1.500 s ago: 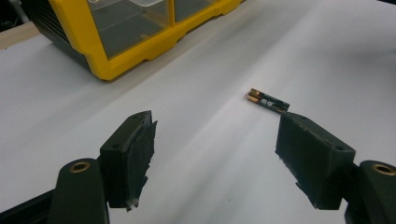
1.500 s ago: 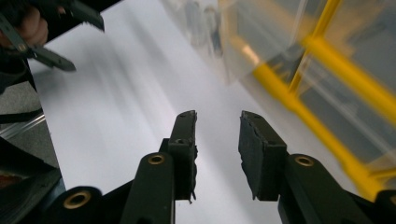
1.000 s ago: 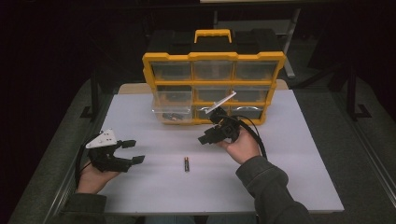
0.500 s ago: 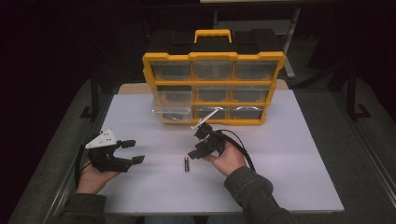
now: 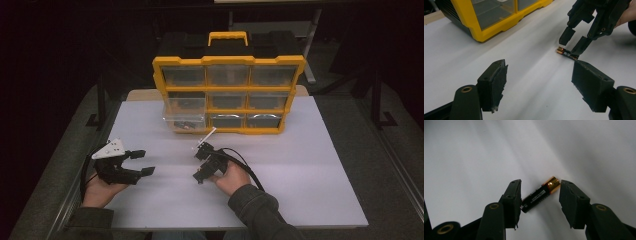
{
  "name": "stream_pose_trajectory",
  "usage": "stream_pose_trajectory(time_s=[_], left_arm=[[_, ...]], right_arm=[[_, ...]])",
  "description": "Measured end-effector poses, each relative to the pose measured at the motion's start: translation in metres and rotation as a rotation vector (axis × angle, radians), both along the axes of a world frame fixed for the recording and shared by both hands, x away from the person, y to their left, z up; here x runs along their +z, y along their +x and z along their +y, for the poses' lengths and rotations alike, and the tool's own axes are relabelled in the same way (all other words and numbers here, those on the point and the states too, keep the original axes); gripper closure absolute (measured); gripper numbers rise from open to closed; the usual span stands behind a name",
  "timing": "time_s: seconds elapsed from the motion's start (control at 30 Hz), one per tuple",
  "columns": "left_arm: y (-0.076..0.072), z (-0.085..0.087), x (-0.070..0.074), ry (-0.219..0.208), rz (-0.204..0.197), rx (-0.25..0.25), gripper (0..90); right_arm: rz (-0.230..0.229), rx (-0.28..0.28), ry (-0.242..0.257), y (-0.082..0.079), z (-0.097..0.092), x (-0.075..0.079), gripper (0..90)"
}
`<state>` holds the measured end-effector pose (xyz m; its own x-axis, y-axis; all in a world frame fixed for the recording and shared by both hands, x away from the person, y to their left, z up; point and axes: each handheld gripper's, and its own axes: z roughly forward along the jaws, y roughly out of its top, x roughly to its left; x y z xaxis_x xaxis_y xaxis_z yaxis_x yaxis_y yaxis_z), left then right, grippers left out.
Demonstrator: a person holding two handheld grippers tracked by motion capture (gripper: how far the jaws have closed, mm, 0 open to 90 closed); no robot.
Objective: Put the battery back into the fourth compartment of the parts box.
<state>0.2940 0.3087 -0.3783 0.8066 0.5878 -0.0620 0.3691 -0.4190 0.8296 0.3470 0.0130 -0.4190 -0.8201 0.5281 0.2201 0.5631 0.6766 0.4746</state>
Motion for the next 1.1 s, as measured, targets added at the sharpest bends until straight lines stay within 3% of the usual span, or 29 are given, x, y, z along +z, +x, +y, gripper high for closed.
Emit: stream_pose_trajectory(time_s=[0.43, 0.6, 0.67, 0.8, 1.1], left_arm=[[0.000, 0.000, 0.000, -0.004, 0.002, 0.002, 27.6], [0.000, 0.000, 0.000, 0.003, -0.002, -0.004, 27.6], [0.000, 0.000, 0.000, 0.005, -0.001, -0.003, 27.6], [0.000, -0.002, 0.000, -0.003, 0.002, -0.001, 27.5], [0.000, 0.000, 0.000, -0.004, 0.000, 0.000, 27.5]], right_arm=[[-0.034, 0.018, -0.073, -0.004, 0.006, -0.007, 63.6], [-0.095, 0.025, -0.084, -0.008, 0.005, -0.009, 73.4], [-0.113, 0.031, -0.084, -0.009, 0.005, -0.010, 75.3], [-0.082, 0.033, -0.058, -0.004, 0.000, -0.010, 76.0], [-0.063, 0.060, 0.004, 0.001, -0.010, -0.003, 76.1]])
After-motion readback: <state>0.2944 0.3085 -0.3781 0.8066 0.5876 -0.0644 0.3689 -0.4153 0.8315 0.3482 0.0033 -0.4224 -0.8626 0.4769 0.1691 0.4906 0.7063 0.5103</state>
